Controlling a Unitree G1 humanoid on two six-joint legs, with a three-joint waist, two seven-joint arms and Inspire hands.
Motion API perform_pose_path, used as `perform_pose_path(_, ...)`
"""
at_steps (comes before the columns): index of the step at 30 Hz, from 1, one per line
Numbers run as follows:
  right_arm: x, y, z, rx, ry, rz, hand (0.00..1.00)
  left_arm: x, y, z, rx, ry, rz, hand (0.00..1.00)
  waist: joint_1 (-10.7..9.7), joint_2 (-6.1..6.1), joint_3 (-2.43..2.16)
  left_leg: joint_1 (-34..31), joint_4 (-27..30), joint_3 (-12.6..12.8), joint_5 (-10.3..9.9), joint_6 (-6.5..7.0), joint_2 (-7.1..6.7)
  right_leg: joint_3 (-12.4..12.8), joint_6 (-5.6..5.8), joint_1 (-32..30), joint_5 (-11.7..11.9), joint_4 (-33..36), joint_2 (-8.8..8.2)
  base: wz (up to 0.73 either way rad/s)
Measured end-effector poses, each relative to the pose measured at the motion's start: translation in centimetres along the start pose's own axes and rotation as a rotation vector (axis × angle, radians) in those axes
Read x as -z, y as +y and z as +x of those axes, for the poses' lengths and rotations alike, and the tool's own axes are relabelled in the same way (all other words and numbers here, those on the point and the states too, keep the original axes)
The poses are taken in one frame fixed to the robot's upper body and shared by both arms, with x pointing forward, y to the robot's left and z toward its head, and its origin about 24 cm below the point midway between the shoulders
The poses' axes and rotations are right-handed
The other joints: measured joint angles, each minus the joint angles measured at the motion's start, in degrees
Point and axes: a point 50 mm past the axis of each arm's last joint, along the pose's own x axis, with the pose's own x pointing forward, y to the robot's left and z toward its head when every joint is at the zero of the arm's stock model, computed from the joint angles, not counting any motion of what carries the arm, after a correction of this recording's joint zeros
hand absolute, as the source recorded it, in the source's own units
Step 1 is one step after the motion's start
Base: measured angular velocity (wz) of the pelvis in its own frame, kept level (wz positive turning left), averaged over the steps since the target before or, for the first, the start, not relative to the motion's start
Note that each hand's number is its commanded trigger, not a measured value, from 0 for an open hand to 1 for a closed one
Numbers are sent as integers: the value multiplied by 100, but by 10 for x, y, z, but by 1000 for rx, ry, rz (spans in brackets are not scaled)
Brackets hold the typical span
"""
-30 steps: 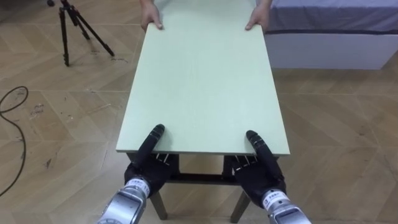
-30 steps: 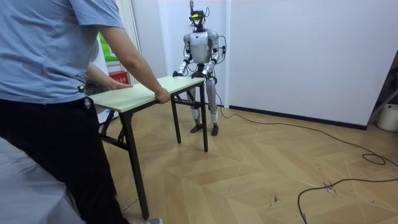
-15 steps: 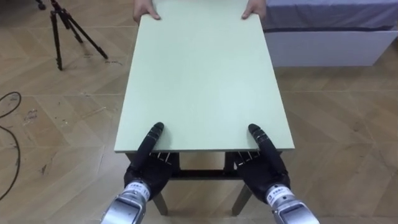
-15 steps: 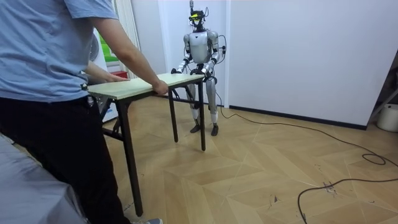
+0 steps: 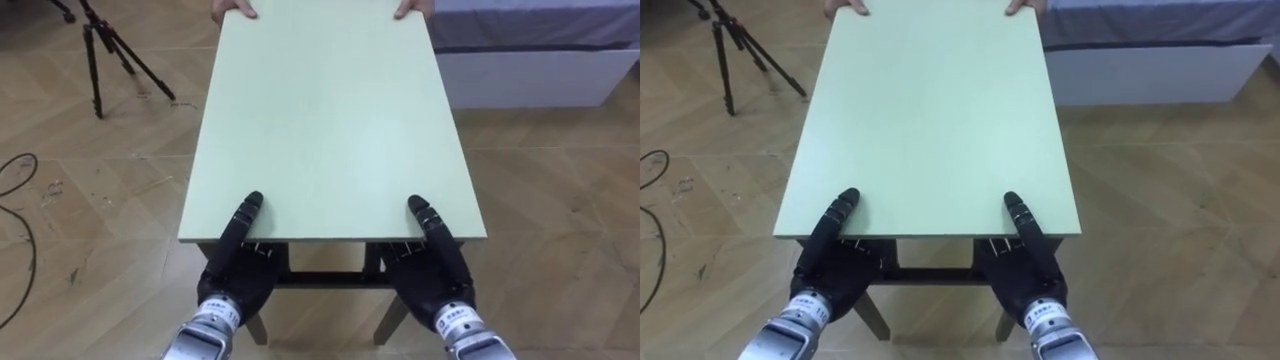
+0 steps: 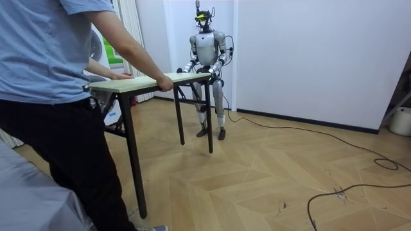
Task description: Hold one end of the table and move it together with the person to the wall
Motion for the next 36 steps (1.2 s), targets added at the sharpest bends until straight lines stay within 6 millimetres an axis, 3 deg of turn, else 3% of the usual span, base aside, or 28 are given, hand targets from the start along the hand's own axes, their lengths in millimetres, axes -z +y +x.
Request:
perform_pose_path(10, 7, -5, -5, -5, 0, -10, 100, 1, 8, -11, 5, -21, -5, 100, -35, -35, -15, -25, 6, 11, 0, 0, -1, 7, 1, -32, -1, 6, 2, 0)
perform_pose_path(14, 8, -6, -6, 1, -1, -13, 100, 3, 10, -15, 3, -23, -7, 100, -10, -75, -17, -22, 7, 7, 0, 0, -1, 11, 1, -29, -1, 8, 4, 0)
perform_pose_path(18, 8, -7, -15, -3, -20, -4, 100, 8, 10, -17, 14, -20, -6, 100, 143, -129, -17, -50, 17, 11, 0, 0, 10, 20, 1, -51, 0, 18, 15, 0)
perform_pose_path(23, 10, -10, -21, -16, -12, -3, 100, 12, 15, -25, 19, -25, -12, 100, 121, -187, -22, -239, 260, -9, -6, -7, 32, 26, -5, -141, 2, 77, 5, 1)
perform_pose_path(26, 12, -9, -22, -25, -9, 0, 100, 14, 14, -26, 29, -35, -14, 100, 176, -195, -20, -644, 874, -17, -52, -77, 134, 62, -58, -392, -18, 310, 13, -10)
perform_pose_path(28, 11, -9, -22, -24, -8, -2, 100, 15, 15, -26, 32, -32, -16, 100, 288, -196, -17, -1062, 1671, -120, -59, -90, 251, 199, -187, -515, -71, 429, 67, -25)
perform_pose_path(30, 11, -9, -22, -27, -12, -3, 100, 17, 15, -27, 41, -40, -15, 100, 290, -131, 9, -1494, 2399, -286, -51, -101, 411, 163, -297, -568, -90, 432, 181, -5)
perform_pose_path(33, 11, -9, -22, -28, -15, -10, 100, 16, 17, -28, 37, -55, -18, 100, 325, -34, 22, -1985, 3604, -329, 15, -203, 735, -89, -526, -800, -247, 683, 265, -10)
perform_pose_path(34, 12, -11, -24, -23, -9, -10, 100, 19, 21, -32, 26, -52, -35, 100, 335, 17, 31, -1899, 4195, -310, 36, -227, 744, -292, -572, -818, -311, 820, 280, -20)
perform_pose_path(35, 11, -11, -24, -26, -10, -13, 100, 21, 22, -33, 25, -47, -44, 100, 302, 154, 5, -1809, 4407, -323, 39, -233, 743, -375, -590, -813, -323, 835, 325, 4)
perform_pose_path(36, 9, -11, -25, -35, -14, -20, 100, 22, 22, -34, 29, -38, -52, 100, 166, 232, 35, -1600, 4391, -312, -44, -217, 706, -527, -621, -838, -323, 913, 373, 46)
